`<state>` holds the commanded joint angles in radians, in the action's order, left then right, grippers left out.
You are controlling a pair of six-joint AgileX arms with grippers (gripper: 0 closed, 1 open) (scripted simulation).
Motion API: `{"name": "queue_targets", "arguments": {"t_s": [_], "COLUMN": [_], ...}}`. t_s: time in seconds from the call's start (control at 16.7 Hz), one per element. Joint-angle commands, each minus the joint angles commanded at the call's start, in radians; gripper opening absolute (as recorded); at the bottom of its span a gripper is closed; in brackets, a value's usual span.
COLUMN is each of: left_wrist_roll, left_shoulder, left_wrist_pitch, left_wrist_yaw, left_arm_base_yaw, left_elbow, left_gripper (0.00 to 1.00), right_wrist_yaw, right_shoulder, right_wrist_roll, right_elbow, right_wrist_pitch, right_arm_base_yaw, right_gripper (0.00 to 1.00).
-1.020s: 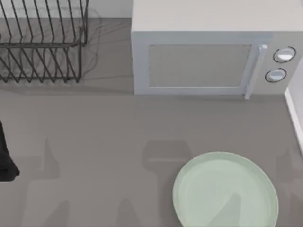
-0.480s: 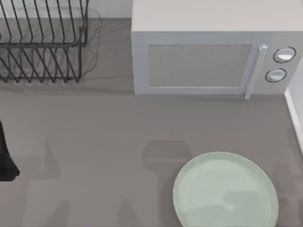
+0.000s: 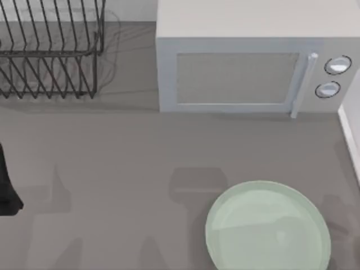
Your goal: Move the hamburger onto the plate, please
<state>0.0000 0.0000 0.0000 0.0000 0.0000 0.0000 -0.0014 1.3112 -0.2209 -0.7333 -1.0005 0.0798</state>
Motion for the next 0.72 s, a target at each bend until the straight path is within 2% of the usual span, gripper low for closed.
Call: {"name": "queue_targets", "arguments": {"t_s": [0.3,0.72], "left_wrist_roll": [0.000,0.000], "left_shoulder": [0.000,0.000], "left_wrist_pitch": [0.000,0.000], "left_wrist_yaw": [0.000,0.000], "left_arm_base_yaw": [0.000,0.000], "left_elbow": [0.000,0.000], "left_gripper": [1.00,1.00], "right_wrist_yaw": [0.000,-0.001], "right_shoulder": [0.018,0.174], "right_wrist_roll": [0.001,-0.006], "right_elbow": [0.026,0.181], "right_wrist_pitch": [0.040,0.362], "right_arm_base_yaw": [-0.002,0.003], "right_gripper": [1.00,1.00]}}
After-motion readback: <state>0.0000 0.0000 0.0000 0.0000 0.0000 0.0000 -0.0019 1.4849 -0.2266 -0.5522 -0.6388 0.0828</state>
